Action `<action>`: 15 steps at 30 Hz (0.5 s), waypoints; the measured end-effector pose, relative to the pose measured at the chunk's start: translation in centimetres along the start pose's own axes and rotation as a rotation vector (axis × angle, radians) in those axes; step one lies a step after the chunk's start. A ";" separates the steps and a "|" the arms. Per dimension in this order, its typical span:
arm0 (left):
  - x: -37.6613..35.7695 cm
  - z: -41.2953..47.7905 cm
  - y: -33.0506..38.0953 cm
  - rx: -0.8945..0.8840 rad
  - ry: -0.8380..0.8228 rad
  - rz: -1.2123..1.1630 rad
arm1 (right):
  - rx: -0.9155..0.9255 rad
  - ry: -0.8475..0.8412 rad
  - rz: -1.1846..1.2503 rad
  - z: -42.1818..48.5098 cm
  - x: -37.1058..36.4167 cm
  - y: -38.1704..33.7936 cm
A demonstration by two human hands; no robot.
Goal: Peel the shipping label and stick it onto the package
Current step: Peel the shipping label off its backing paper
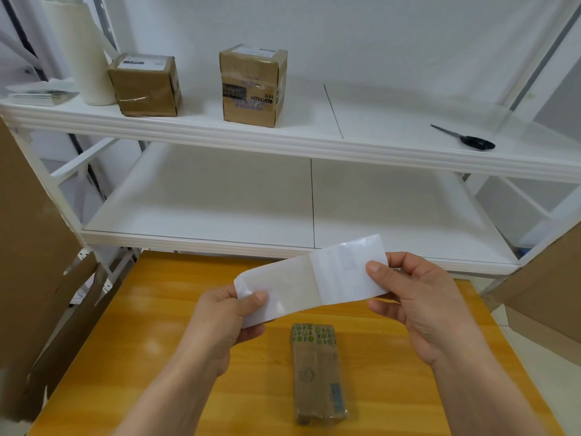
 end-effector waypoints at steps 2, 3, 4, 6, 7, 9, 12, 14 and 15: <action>0.3 0.3 -0.6 0.023 0.017 -0.002 | -0.003 0.003 0.001 0.1 0.0 0.2; 0.4 0.5 -0.9 0.035 0.021 -0.004 | -0.004 0.005 -0.002 0.2 0.0 0.4; 0.5 0.6 -1.2 0.045 0.025 -0.007 | -0.007 0.005 -0.005 0.2 0.0 0.5; 0.8 1.0 -2.0 0.069 0.034 -0.016 | -0.013 0.004 -0.009 0.3 0.0 0.9; 1.0 1.3 -2.5 0.082 0.042 -0.022 | -0.018 0.001 -0.014 0.4 -0.1 1.0; 1.4 1.9 -3.5 0.120 0.067 -0.043 | -0.027 -0.002 -0.023 0.5 -0.2 1.3; 2.2 3.3 -5.7 0.200 0.151 -0.102 | -0.040 -0.014 -0.023 0.6 -0.6 1.8; 3.1 4.4 -7.8 0.262 0.243 -0.078 | -0.049 -0.024 -0.026 0.6 -0.9 2.1; 3.4 4.7 -8.9 0.302 0.284 -0.066 | -0.053 -0.031 -0.032 0.6 -1.2 2.2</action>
Point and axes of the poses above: each hand's wrist, its own z-axis towards the middle knuckle, its own x-axis out of the back of the hand, y = z × x, the point moved 7 cm from there along z, towards the middle knuckle, and after that the axes turned 5 degrees about -z, right-handed, at the moved point
